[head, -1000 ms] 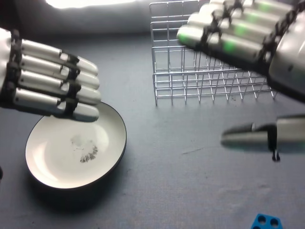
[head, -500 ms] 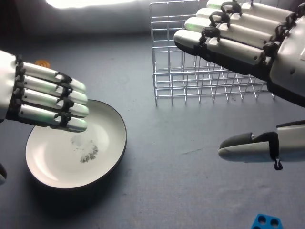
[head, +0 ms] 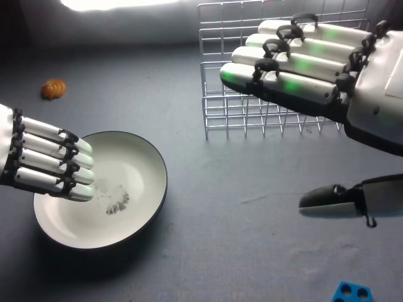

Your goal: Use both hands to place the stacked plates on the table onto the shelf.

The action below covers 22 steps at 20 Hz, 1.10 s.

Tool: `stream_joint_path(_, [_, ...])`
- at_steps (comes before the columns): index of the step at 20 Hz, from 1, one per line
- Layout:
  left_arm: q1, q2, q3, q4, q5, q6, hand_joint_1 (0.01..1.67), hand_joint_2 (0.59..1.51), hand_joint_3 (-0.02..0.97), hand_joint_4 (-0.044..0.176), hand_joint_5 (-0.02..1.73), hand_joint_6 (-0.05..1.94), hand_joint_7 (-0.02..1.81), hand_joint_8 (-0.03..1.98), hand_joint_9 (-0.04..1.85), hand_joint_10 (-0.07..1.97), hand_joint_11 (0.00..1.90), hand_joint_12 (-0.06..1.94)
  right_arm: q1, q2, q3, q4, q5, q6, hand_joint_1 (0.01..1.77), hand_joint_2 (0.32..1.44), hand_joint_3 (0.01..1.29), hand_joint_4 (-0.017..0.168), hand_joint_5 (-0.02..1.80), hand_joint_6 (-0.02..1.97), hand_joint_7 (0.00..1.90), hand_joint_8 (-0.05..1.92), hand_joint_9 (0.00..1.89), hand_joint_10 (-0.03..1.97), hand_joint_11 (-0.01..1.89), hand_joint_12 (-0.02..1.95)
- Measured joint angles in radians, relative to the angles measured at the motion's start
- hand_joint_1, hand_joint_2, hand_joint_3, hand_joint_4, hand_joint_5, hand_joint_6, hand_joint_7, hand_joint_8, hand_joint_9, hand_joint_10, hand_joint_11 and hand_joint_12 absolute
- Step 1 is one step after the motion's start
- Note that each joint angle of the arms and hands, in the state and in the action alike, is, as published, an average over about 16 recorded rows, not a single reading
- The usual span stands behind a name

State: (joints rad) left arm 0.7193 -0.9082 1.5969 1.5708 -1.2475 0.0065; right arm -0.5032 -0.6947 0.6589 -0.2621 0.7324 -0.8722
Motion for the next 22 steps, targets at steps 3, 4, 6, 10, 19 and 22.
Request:
stream_joint_path(3, [0.038,-0.014,0.02,-0.014,0.0,0.009,0.02,1.108,0.021,0.002,0.05,-0.01,0.07,-0.01,0.07,-0.01,0.01,0.25,-0.002,-0.006,0.015,-0.041,0.01,0.038,0.79,0.97,0.02,0.002,0.02,0.0,0.01,0.0,0.02,0.01,0.01,0.0])
stream_joint_path(4, [0.049,-0.019,0.026,-0.019,0.001,0.011,0.01,1.108,0.021,0.002,0.05,-0.01,0.07,-0.01,0.07,-0.01,0.01,0.26,-0.003,-0.007,0.02,-0.053,0.014,0.051,0.84,0.96,0.02,0.001,0.02,0.0,0.01,0.0,0.02,0.01,0.01,0.0])
stream_joint_path(6, [0.07,-0.027,0.038,-0.026,0.002,0.015,0.01,1.109,0.021,0.001,0.05,-0.01,0.07,-0.01,0.07,-0.01,0.01,0.25,-0.005,-0.011,0.03,-0.078,0.023,0.072,0.94,0.96,0.02,0.002,0.02,0.0,0.01,0.0,0.02,0.01,0.01,0.0])
stream_joint_path(10, [0.102,-0.042,0.06,-0.04,0.006,0.024,0.01,1.11,0.022,0.001,0.05,-0.01,0.07,-0.01,0.07,-0.01,0.01,0.24,-0.009,-0.017,0.043,-0.115,0.035,0.096,1.09,0.96,0.02,0.002,0.02,0.0,0.01,0.0,0.02,0.01,0.01,0.0])
stream_joint_path(19, [0.147,-0.07,0.107,-0.059,0.017,0.035,0.02,1.112,0.022,0.0,0.06,-0.01,0.08,-0.01,0.08,-0.01,0.01,0.26,-0.016,-0.025,0.052,-0.16,0.042,0.096,1.27,1.02,0.02,0.001,0.02,0.0,0.01,0.0,0.02,0.01,0.01,0.0])
stream_joint_path(22, [0.158,-0.077,0.12,-0.065,0.02,0.038,0.02,1.113,0.022,0.0,0.05,-0.01,0.08,-0.01,0.08,-0.01,0.01,0.26,-0.019,-0.027,0.052,-0.168,0.043,0.085,1.31,1.04,0.02,0.0,0.02,0.0,0.01,0.0,0.02,0.01,0.01,0.0])
